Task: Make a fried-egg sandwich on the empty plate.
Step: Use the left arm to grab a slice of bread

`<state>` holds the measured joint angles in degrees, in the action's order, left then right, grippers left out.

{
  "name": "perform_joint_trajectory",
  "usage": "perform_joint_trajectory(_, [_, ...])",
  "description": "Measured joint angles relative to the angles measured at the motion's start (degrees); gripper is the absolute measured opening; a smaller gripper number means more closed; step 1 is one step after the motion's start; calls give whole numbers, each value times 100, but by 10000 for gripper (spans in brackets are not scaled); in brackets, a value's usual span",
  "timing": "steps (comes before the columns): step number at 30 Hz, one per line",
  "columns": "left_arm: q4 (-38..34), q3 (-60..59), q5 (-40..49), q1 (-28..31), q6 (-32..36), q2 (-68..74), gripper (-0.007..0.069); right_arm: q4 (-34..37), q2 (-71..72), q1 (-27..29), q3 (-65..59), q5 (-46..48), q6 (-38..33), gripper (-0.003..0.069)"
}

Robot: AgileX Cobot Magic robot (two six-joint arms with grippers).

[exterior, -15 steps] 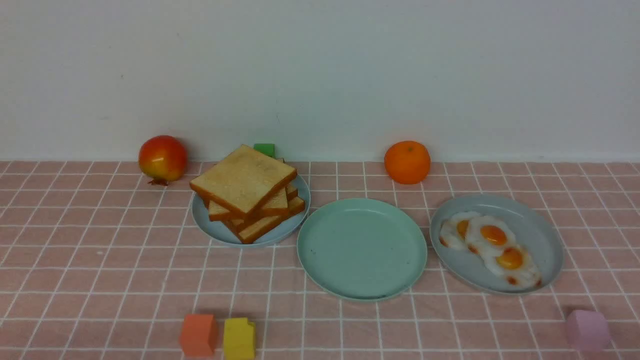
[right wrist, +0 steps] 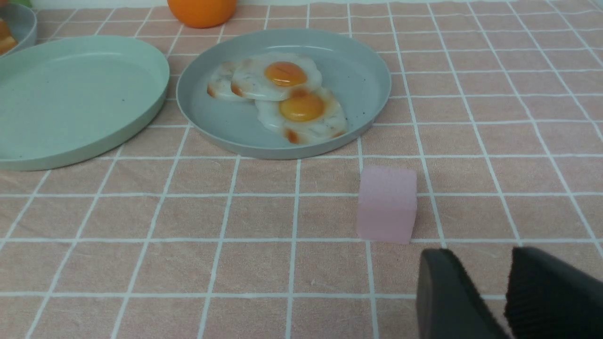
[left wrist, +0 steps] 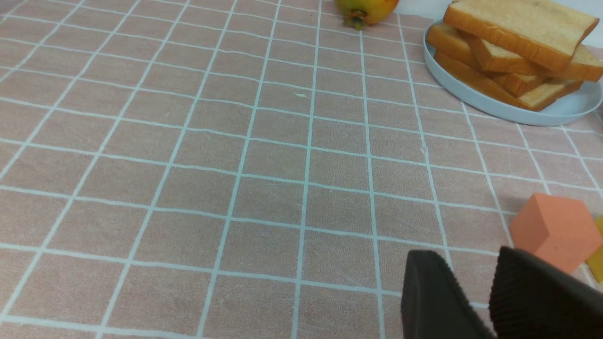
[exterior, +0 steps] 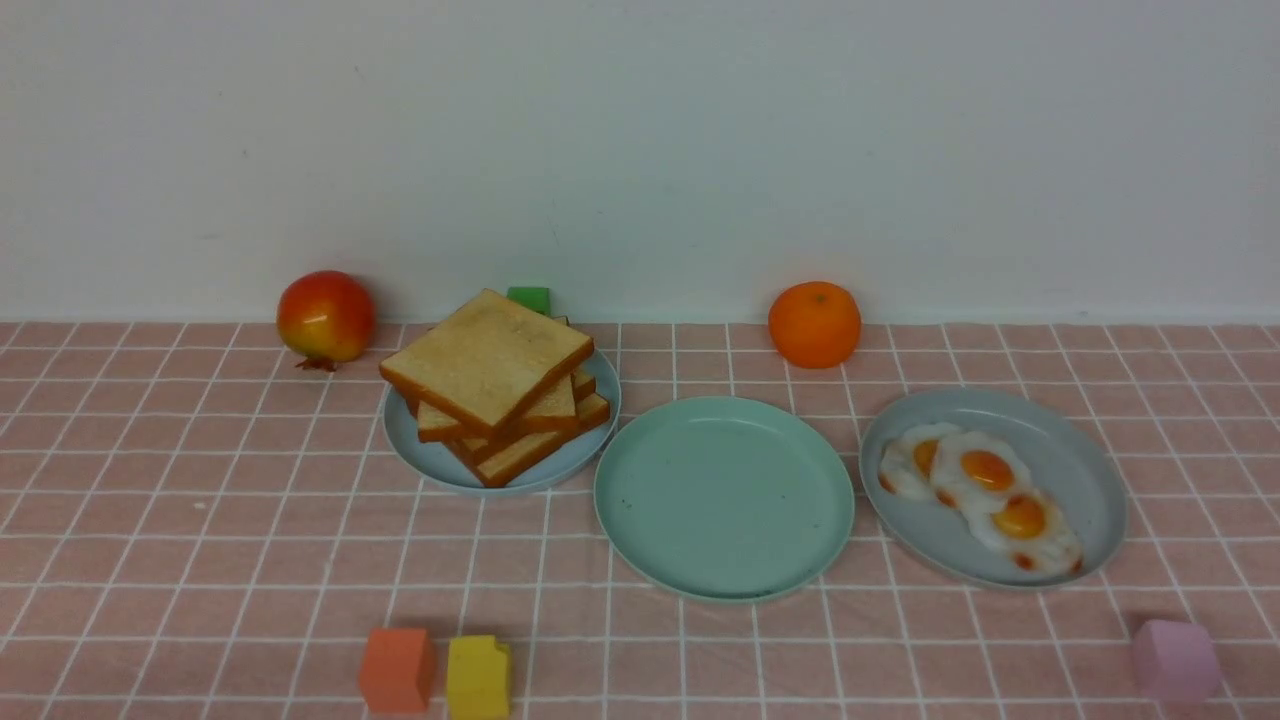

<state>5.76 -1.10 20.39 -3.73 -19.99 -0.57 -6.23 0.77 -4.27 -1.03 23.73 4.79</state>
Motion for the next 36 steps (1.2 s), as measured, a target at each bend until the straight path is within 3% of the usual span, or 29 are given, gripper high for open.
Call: perform_joint_trajectory(36, [161,-6,-31,0,0,0,241,-60,0,0,-12,-93,0,239])
